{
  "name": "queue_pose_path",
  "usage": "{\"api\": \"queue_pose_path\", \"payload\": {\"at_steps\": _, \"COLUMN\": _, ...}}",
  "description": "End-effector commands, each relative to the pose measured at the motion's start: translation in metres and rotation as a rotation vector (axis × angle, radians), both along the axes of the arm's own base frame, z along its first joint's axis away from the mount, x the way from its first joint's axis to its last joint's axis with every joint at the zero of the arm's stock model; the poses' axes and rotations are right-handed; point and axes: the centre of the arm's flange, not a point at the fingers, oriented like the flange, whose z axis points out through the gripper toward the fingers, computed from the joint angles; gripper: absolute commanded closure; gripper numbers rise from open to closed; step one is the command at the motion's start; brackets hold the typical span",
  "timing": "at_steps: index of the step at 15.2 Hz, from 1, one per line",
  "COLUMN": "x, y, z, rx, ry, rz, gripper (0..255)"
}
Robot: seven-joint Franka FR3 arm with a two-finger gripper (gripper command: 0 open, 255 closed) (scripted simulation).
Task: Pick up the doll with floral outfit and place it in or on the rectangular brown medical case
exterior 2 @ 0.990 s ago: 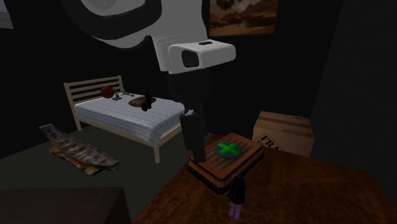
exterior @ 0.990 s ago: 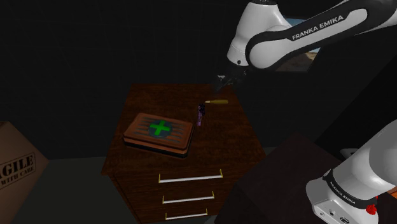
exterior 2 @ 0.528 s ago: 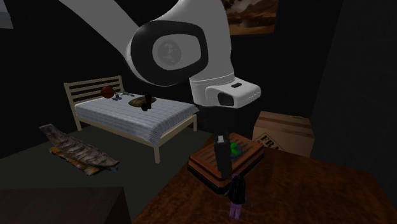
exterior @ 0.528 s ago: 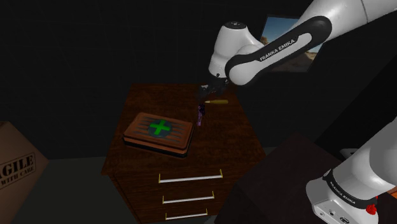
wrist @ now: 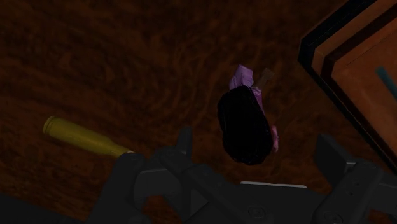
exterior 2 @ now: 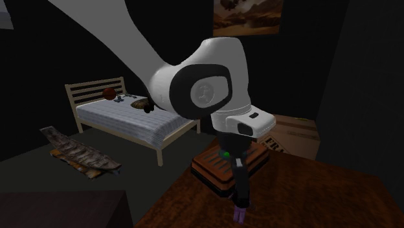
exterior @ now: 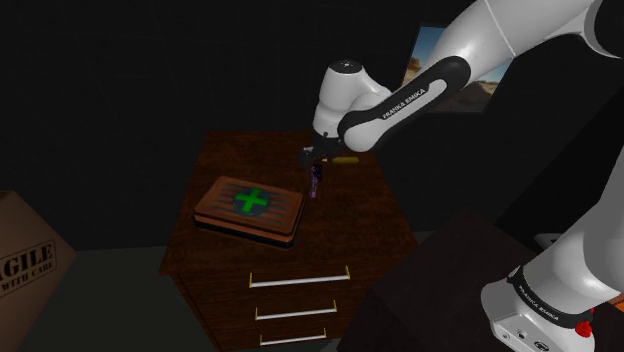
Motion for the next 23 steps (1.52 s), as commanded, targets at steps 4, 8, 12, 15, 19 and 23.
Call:
{"api": "queue_pose_path", "payload": {"at_steps": 4, "x": 0.004, "y": 0.0, "z": -0.018, "rx": 0.0, "ry": -0.001, "rz": 0.0, "gripper": 0}}
{"api": "queue_pose_path", "payload": {"at_steps": 8, "x": 0.004, "y": 0.0, "z": -0.018, "rx": 0.0, "ry": -0.001, "rz": 0.0, "gripper": 0}}
{"api": "queue_pose_path", "payload": {"at_steps": 12, "x": 0.004, "y": 0.0, "z": -0.018, "rx": 0.0, "ry": -0.001, "rz": 0.0, "gripper": 255}}
{"api": "queue_pose_path", "payload": {"at_steps": 15, "x": 0.004, "y": 0.0, "z": -0.018, "rx": 0.0, "ry": -0.001, "rz": 0.0, "gripper": 255}}
{"api": "queue_pose_path", "payload": {"at_steps": 19, "x": 0.004, "y": 0.0, "z": -0.018, "rx": 0.0, "ry": -0.001, "rz": 0.0, "gripper": 255}}
{"api": "queue_pose_path", "payload": {"at_steps": 23, "x": 0.004, "y": 0.0, "z": -0.003, "rx": 0.0, "ry": -0.001, "rz": 0.0, "gripper": 255}}
